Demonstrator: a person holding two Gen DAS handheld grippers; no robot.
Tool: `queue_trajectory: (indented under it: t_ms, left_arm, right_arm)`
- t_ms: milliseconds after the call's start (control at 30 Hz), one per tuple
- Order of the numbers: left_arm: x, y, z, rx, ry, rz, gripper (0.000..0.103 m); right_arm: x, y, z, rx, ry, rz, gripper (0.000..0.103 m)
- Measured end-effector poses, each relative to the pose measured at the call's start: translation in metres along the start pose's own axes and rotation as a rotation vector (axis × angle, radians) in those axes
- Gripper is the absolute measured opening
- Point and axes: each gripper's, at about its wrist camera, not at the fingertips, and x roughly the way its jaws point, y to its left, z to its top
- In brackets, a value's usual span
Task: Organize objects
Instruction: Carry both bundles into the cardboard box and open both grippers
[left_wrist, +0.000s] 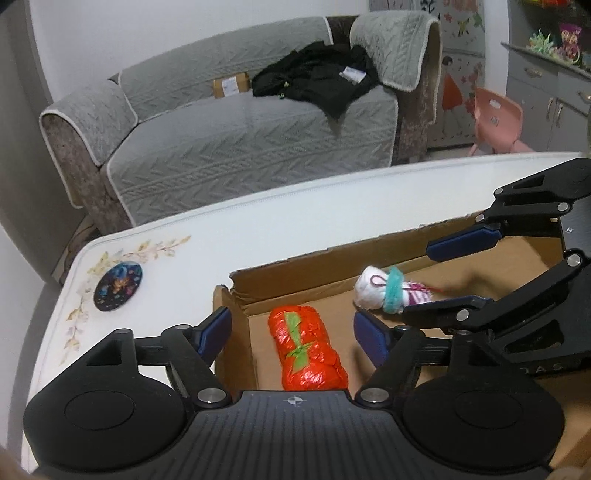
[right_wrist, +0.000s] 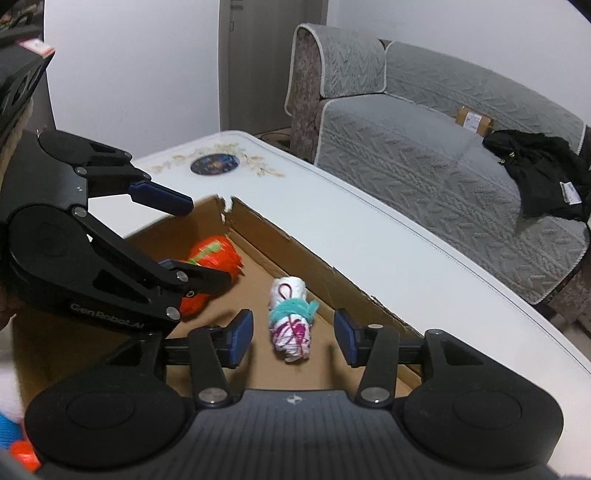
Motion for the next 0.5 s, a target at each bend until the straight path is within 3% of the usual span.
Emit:
queue_trajectory:
  t_ms: [267,500]
  left_arm:
    - [-0.060,0.013,-0.006,-0.046,-0.042,-0.038,0.086]
    - [-0.139,0.026,-0.047,-0.097,-0.128,-0.061,0.092]
  right_arm:
    - [-0.048,0.021,0.010,-0.027,-0.052,-0.029,0.056]
    - [-0.111,0.051,-0.011,-0.046,-0.110,-0.030,0.063]
